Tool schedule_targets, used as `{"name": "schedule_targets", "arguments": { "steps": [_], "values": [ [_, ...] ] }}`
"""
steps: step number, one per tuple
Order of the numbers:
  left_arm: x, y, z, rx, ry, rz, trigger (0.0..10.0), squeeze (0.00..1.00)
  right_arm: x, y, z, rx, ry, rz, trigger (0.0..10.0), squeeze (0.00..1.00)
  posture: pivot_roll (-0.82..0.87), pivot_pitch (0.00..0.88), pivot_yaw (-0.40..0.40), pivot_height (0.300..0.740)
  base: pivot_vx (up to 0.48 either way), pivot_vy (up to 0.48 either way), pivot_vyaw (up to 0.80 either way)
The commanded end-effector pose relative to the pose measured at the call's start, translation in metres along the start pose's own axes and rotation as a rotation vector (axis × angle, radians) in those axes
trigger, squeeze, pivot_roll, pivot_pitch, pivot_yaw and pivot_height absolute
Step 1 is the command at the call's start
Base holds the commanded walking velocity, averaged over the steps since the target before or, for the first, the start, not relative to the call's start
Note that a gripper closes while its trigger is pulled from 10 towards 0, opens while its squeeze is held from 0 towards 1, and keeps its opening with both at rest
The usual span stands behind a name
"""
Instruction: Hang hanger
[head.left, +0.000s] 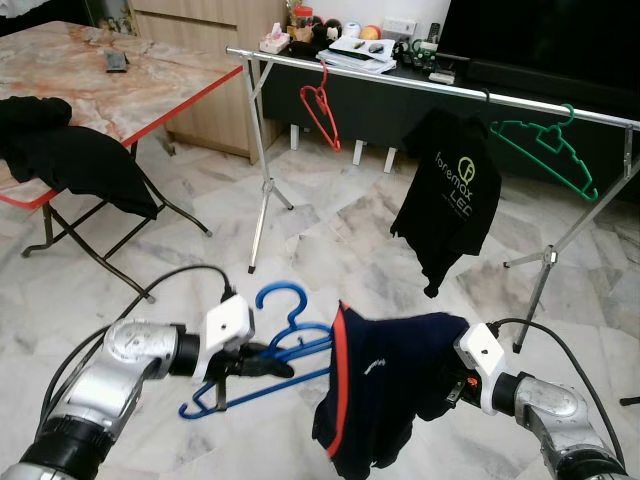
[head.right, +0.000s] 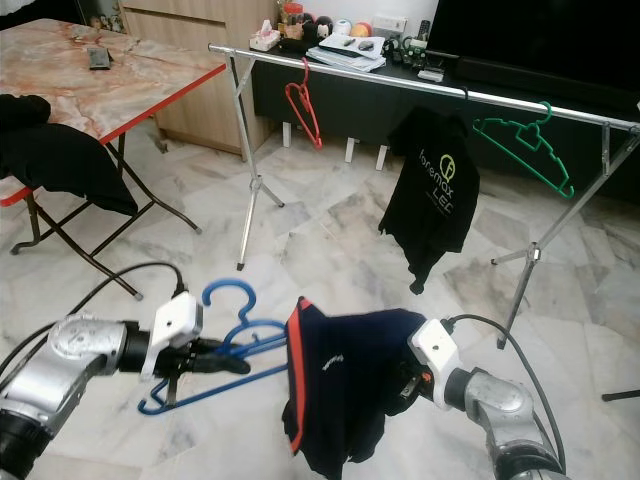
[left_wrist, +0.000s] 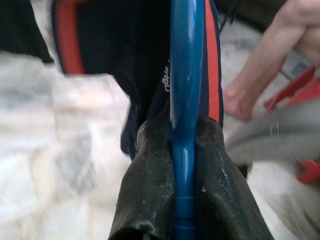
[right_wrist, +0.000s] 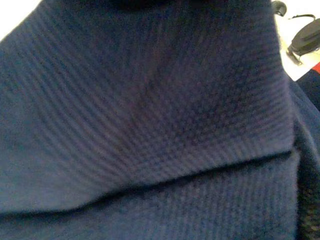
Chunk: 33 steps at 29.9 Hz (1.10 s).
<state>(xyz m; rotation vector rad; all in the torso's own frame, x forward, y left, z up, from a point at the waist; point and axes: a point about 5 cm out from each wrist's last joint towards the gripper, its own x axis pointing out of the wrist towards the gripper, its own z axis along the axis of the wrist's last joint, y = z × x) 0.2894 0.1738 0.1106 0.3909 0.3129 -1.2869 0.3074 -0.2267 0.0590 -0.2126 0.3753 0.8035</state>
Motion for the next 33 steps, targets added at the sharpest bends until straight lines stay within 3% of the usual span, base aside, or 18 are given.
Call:
{"name": "schedule_targets", "arguments": {
  "steps": [1, 7, 12, 15, 18, 23, 26, 27, 28, 29, 33],
  "values": [
    [-0.003, -0.001, -0.008, 0.015, 0.054, 0.009, 0.0, 0.0, -0.004, -0.005, 0.003, -0.011, -0.008, -0.01, 0.0, 0.0, -0.01, 0.095, -0.049, 0.74, 0.0, 0.0, 0.0],
    [-0.007, -0.004, -0.043, -0.02, 0.193, 0.059, 0.0, 0.0, -0.006, -0.005, 0.003, -0.019, 0.006, -0.006, 0.0, 0.0, -0.01, 0.094, -0.051, 0.74, 0.0, 0.0, 0.0],
    [-0.01, -0.02, -0.08, -0.031, 0.373, 0.04, 0.0, 0.0, -0.007, -0.007, 0.002, -0.023, 0.014, -0.014, 0.0, 0.0, -0.02, 0.102, -0.053, 0.74, 0.0, 0.0, 0.0],
    [-0.011, -0.024, -0.09, -0.038, 0.41, 0.051, 0.0, 0.0, -0.008, -0.007, 0.001, -0.024, 0.017, -0.021, 0.0, 0.0, -0.02, 0.104, -0.052, 0.74, 0.0, 0.0, 0.0],
    [-0.013, -0.035, -0.112, -0.067, 0.483, 0.094, 0.0, 0.0, -0.01, -0.009, 0.001, -0.015, 0.01, -0.043, 0.0, 0.0, -0.02, 0.111, -0.051, 0.74, 0.0, 0.0, 0.0],
    [-0.014, -0.039, -0.12, -0.084, 0.503, 0.123, 0.0, 0.0, -0.011, -0.01, 0.001, -0.005, -0.003, -0.062, 0.0, 0.0, -0.02, 0.113, -0.05, 0.74, 0.0, 0.0, 0.0],
    [-0.015, -0.046, -0.138, -0.096, 0.579, 0.253, 0.0, 0.0, -0.011, -0.015, 0.002, 0.04, -0.041, -0.176, 0.0, 0.0, -0.02, 0.118, -0.049, 0.74, 0.0, 0.0, 0.0],
    [-0.015, -0.049, -0.144, -0.107, 0.609, 0.316, 2.4, 0.0, -0.009, -0.015, 0.002, 0.057, -0.056, -0.203, 0.0, 0.0, -0.02, 0.12, -0.048, 0.74, 0.0, 0.0, 0.0],
    [-0.015, -0.05, -0.148, -0.114, 0.627, 0.353, 2.4, 0.0, -0.008, -0.014, 0.001, 0.066, -0.064, -0.214, 0.0, 0.0, -0.02, 0.121, -0.049, 0.74, 0.0, 0.0, 0.0],
    [-0.015, -0.052, -0.152, -0.128, 0.641, 0.424, 10.0, 0.0, -0.006, -0.014, 0.001, 0.105, -0.084, -0.255, 0.0, 0.0, -0.02, 0.124, -0.052, 0.74, 0.0, 0.0, 0.0],
    [-0.013, -0.065, -0.166, -0.238, 0.643, 0.603, 10.0, 0.0, 0.003, -0.013, 0.004, 0.247, -0.211, -0.398, 0.0, 0.0, -0.03, 0.128, -0.062, 0.74, 0.0, 0.0, 0.0]
  ]
}}
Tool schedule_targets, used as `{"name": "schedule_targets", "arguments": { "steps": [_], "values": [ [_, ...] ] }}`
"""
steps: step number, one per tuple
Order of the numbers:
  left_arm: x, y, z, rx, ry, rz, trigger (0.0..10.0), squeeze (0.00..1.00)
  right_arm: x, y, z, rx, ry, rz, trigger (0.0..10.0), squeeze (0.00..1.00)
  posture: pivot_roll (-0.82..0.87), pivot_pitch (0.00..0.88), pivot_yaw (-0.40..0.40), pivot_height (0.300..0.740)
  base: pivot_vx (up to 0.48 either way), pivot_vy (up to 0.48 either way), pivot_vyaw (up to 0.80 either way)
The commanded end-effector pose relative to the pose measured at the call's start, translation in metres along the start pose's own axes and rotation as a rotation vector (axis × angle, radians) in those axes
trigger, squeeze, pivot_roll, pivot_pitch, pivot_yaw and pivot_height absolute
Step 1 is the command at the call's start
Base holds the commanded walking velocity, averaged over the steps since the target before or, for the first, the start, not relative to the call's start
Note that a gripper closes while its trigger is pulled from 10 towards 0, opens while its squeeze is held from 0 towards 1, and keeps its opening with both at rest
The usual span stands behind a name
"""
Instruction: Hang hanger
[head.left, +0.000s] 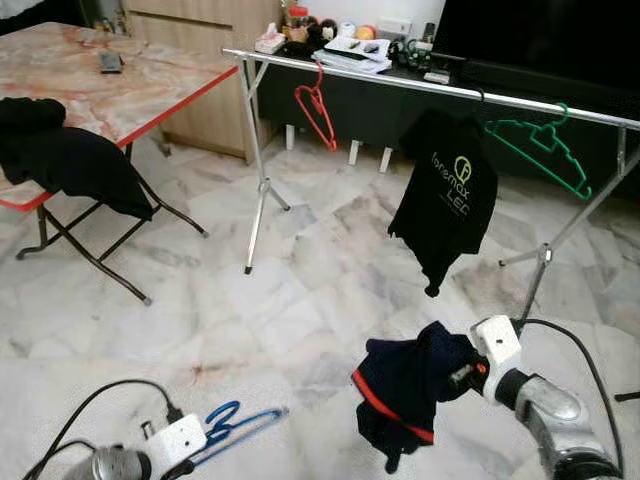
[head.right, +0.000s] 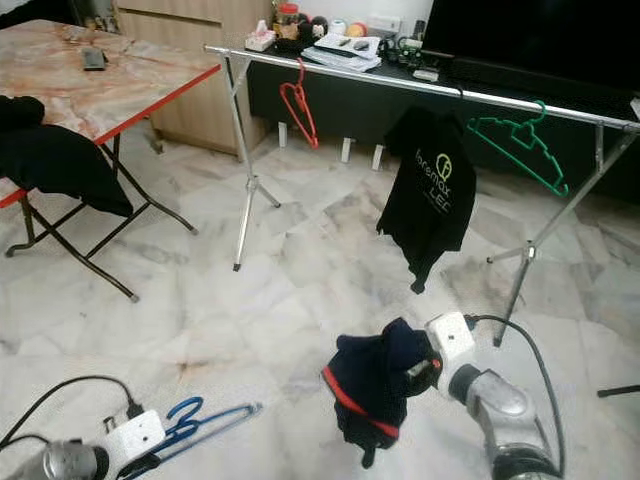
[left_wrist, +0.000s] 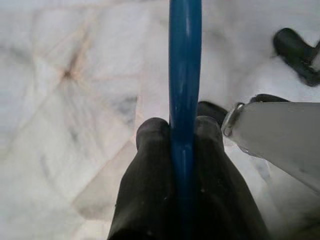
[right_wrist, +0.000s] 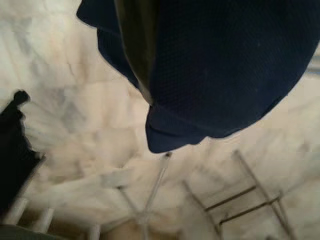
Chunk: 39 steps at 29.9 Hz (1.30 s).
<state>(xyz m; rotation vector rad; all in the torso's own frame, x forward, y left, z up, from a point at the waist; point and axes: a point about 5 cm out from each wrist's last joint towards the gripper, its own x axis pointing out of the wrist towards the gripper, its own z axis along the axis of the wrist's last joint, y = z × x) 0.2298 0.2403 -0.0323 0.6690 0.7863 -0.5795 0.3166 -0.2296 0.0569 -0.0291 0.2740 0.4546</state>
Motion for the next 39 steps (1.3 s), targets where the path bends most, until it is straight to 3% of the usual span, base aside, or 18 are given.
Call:
{"name": "schedule_targets", "arguments": {
  "steps": [1, 2, 3, 5, 7, 8, 10, 13, 16, 18, 19, 26, 27, 28, 32, 36, 39],
  "values": [
    [0.0, -0.005, -0.01, -0.068, 0.03, 0.048, 10.0, 0.0, 0.0, -0.004, 0.005, 0.056, -0.066, -0.07, 0.0, 0.0, -0.03, 0.128, -0.062, 0.74, 0.0, 0.0, 0.0],
    [0.0, -0.007, -0.012, -0.091, 0.039, 0.061, 10.0, 0.0, 0.001, -0.003, 0.005, 0.081, -0.081, -0.088, 0.0, 0.0, -0.03, 0.128, -0.062, 0.74, 0.0, 0.0, 0.0],
    [0.001, -0.013, -0.018, -0.165, 0.04, 0.107, 10.0, 0.0, 0.003, -0.004, 0.003, 0.176, -0.136, -0.217, 0.0, 0.0, -0.04, 0.131, -0.064, 0.74, 0.0, 0.0, 0.0],
    [0.001, -0.016, -0.022, -0.296, 0.034, 0.169, 10.0, 0.0, 0.004, -0.004, 0.002, 0.27, -0.183, -0.333, 0.0, 0.0, -0.04, 0.13, -0.064, 0.74, 0.0, 0.0, 0.0],
    [0.001, -0.016, -0.024, -0.374, 0.035, 0.213, 10.0, 0.0, 0.004, -0.004, 0.0, 0.307, -0.193, -0.398, 0.0, 0.0, -0.04, 0.13, -0.064, 0.74, 0.0, 0.0, 0.0],
    [0.001, -0.016, -0.024, -0.374, 0.035, 0.213, 10.0, 0.0, 0.004, -0.004, 0.0, 0.307, -0.193, -0.398, 0.0, 0.0, -0.04, 0.13, -0.064, 0.74, 0.0, 0.0, 0.0],
    [0.0, -0.016, -0.03, -0.505, 0.046, 0.278, 10.0, 0.0, 0.005, 0.0, -0.005, 0.309, -0.185, -0.474, 0.0, 0.0, -0.05, 0.129, -0.062, 0.74, 0.0, 0.0, 0.0],
    [0.0, -0.019, -0.033, -0.552, 0.059, 0.294, 10.0, 0.0, 0.005, 0.003, -0.007, 0.33, -0.194, -0.502, 0.0, 0.0, -0.05, 0.126, -0.06, 0.74, 0.0, 0.0, 0.0],
    [0.0, -0.029, -0.041, -0.646, 0.09, 0.317, 10.0, 0.0, 0.007, 0.02, -0.01, 0.316, -0.248, -0.543, 0.0, 0.0, -0.05, 0.111, -0.051, 0.74, 0.0, 0.0, 0.0],
    [0.0, -0.029, -0.041, -0.646, 0.09, 0.317, 10.0, 0.0, 0.007, 0.02, -0.01, 0.316, -0.248, -0.543, 0.0, 0.0, -0.05, 0.111, -0.051, 0.74, 0.0, 0.0, 0.0],
    [0.0, -0.033, -0.044, -0.746, 0.089, 0.347, 10.0, 0.0, 0.004, 0.032, -0.012, 0.27, -0.265, -0.541, 0.0, 0.0, -0.05, 0.107, -0.049, 0.74, 0.0, 0.0, 0.0],
    [-0.001, -0.041, -0.048, -0.773, 0.105, 0.354, 10.0, 0.0, -0.005, 0.038, -0.019, 0.241, -0.268, -0.58, 0.0, 0.0, -0.06, 0.095, -0.046, 0.74, 0.0, 0.0, 0.0],
    [-0.002, -0.043, -0.05, -0.783, 0.11, 0.358, 10.0, 0.0, -0.007, 0.039, -0.022, 0.242, -0.263, -0.587, 0.4, 0.0, -0.06, 0.093, -0.046, 0.74, 0.0, 0.0, 0.0],
    [-0.002, -0.044, -0.051, -0.805, 0.113, 0.371, 10.0, 0.0, -0.011, 0.04, -0.027, 0.246, -0.249, -0.604, 9.9, 0.0, -0.07, 0.091, -0.047, 0.74, 0.0, 0.0, 0.0],
    [-0.002, -0.044, -0.052, -0.838, 0.109, 0.394, 10.0, 0.0, -0.015, 0.044, -0.033, 0.252, -0.231, -0.622, 10.0, 0.0, -0.07, 0.089, -0.045, 0.74, 0.0, 0.0, 0.0],
    [-0.003, -0.047, -0.054, -0.842, 0.12, 0.381, 10.0, 0.0, -0.017, 0.058, -0.033, 0.266, -0.253, -0.633, 10.0, 0.0, -0.08, 0.065, -0.036, 0.74, 0.0, 0.0, 0.0],
    [-0.002, -0.048, -0.053, -0.85, 0.111, 0.376, 10.0, 0.0, -0.021, 0.066, -0.029, 0.221, -0.277, -0.603, 10.0, 0.0, -0.08, 0.056, -0.036, 0.74, 0.0, 0.0, 0.0]
  ]
}}
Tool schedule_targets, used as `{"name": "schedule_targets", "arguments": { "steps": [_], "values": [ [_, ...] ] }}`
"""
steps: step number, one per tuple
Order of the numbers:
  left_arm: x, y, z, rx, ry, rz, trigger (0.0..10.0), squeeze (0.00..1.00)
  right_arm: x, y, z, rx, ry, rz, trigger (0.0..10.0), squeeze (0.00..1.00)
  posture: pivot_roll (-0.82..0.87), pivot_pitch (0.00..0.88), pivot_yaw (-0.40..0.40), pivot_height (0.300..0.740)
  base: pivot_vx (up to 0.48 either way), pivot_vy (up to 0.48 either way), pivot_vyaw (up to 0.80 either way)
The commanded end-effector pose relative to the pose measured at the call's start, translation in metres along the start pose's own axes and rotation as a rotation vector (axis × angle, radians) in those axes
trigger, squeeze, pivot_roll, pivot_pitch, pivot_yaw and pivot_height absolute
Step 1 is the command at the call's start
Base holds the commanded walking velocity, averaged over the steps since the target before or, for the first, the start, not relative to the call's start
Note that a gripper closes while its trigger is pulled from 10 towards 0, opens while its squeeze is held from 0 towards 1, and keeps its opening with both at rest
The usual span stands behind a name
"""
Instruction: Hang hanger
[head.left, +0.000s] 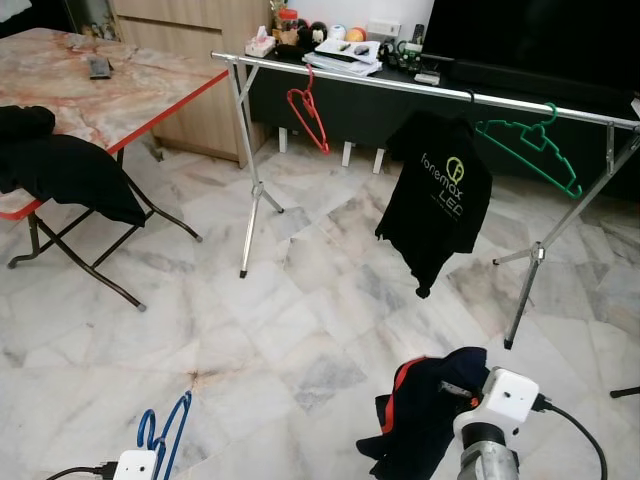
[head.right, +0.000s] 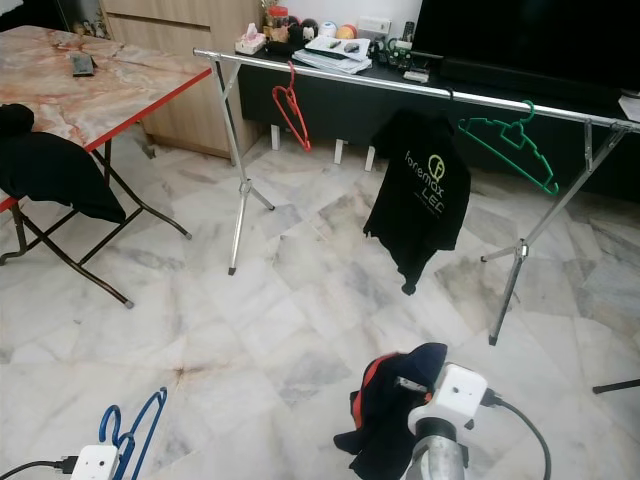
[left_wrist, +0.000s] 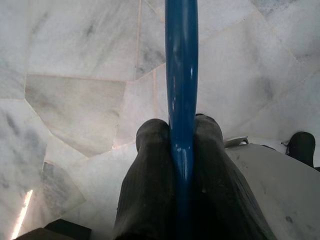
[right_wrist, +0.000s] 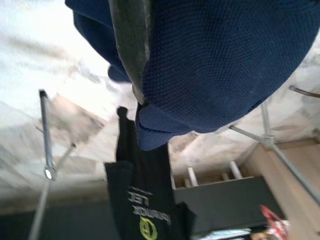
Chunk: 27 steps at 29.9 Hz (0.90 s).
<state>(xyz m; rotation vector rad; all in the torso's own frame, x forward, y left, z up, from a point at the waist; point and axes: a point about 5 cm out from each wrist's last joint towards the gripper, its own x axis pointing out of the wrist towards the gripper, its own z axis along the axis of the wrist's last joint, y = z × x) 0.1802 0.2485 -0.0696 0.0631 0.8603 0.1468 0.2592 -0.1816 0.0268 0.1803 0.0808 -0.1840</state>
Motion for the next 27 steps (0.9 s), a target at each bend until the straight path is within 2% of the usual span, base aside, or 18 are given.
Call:
{"name": "schedule_targets", "arguments": {
  "steps": [1, 6, 9, 20, 27],
  "values": [
    [-0.002, -0.001, -0.009, -0.018, 0.028, 0.0, 10.0, 0.0, 0.0, 0.004, 0.013, -0.02, -0.055, 0.018, 10.0, 0.0, -0.08, 0.056, -0.036, 0.74, 0.0, 0.0, 0.0],
    [-0.001, -0.006, -0.01, -0.017, 0.03, -0.017, 10.0, 0.0, -0.006, 0.004, 0.026, -0.028, -0.11, 0.004, 10.0, 0.0, -0.08, 0.042, -0.034, 0.74, 0.0, 0.0, 0.0],
    [-0.002, -0.007, -0.012, -0.017, 0.04, -0.011, 10.0, 0.0, -0.008, 0.004, 0.033, -0.083, -0.135, 0.016, 10.0, 0.0, -0.08, 0.042, -0.036, 0.74, 0.0, 0.0, 0.0],
    [-0.004, -0.001, -0.017, -0.051, 0.057, 0.01, 10.0, 0.0, -0.008, 0.008, 0.042, -0.076, -0.13, 0.001, 10.0, 0.0, -0.09, 0.057, -0.04, 0.74, 0.0, 0.0, 0.0],
    [-0.003, -0.004, -0.017, -0.046, 0.06, 0.006, 10.0, 0.0, -0.002, 0.005, 0.05, -0.09, -0.138, -0.019, 10.0, 0.0, -0.1, 0.083, -0.049, 0.74, 0.0, 0.0, 0.0]
  ]
}}
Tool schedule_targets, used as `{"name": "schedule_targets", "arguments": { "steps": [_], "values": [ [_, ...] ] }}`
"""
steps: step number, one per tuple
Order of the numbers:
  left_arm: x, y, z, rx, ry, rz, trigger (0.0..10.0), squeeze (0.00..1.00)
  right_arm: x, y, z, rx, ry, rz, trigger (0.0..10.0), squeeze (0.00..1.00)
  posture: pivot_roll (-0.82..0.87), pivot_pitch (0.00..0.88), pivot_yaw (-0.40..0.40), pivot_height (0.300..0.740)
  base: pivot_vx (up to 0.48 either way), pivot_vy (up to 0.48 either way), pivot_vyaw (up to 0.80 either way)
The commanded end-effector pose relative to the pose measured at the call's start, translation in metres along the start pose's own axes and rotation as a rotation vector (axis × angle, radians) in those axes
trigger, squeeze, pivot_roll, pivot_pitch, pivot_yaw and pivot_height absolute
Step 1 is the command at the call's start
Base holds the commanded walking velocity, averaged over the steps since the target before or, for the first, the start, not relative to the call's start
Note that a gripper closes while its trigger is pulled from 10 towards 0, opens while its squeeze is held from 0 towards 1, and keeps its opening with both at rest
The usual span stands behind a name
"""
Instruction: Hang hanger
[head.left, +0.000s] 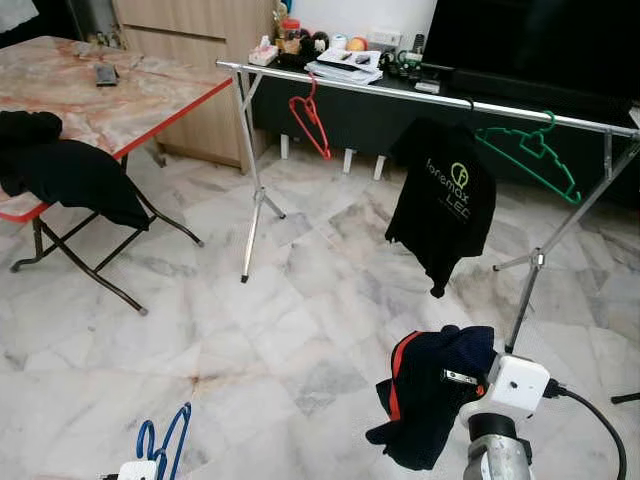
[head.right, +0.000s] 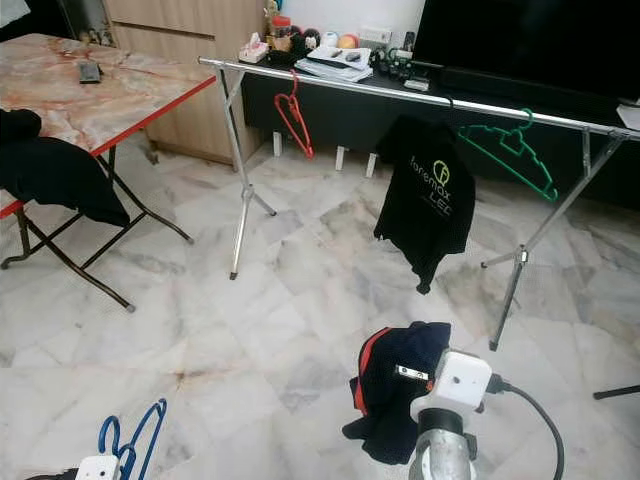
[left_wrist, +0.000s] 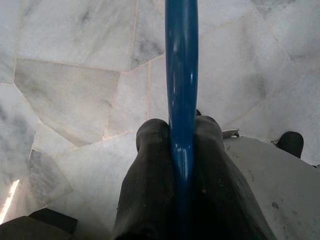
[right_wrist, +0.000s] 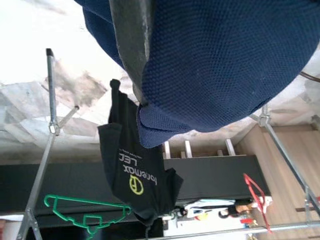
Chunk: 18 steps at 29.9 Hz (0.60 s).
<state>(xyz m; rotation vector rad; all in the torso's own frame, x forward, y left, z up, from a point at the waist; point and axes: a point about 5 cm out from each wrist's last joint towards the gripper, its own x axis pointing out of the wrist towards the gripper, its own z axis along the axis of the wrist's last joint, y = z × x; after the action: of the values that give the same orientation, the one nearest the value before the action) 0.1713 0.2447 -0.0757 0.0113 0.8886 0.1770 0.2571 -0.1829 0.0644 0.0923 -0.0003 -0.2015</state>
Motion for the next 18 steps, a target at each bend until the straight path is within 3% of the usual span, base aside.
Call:
{"name": "schedule_targets", "arguments": {
  "steps": [1, 13, 18],
  "values": [
    [-0.001, -0.001, -0.006, 0.007, 0.024, -0.002, 10.0, 0.0, 0.005, -0.002, 0.013, -0.009, -0.049, -0.01, 10.0, 0.0, -0.1, 0.086, -0.048, 0.74, 0.0, 0.0, 0.0],
    [-0.001, 0.005, -0.005, 0.017, 0.031, -0.003, 10.0, 0.0, 0.007, 0.004, 0.016, -0.004, -0.049, -0.003, 10.0, 0.0, -0.11, 0.088, -0.04, 0.74, 0.0, 0.231, 0.0],
    [-0.005, 0.012, -0.014, 0.015, 0.049, 0.006, 10.0, 0.0, 0.007, 0.005, 0.015, 0.003, -0.039, -0.008, 10.0, 0.0, -0.1, 0.09, -0.037, 0.74, 0.0, 0.278, 0.0]
  ]
}}
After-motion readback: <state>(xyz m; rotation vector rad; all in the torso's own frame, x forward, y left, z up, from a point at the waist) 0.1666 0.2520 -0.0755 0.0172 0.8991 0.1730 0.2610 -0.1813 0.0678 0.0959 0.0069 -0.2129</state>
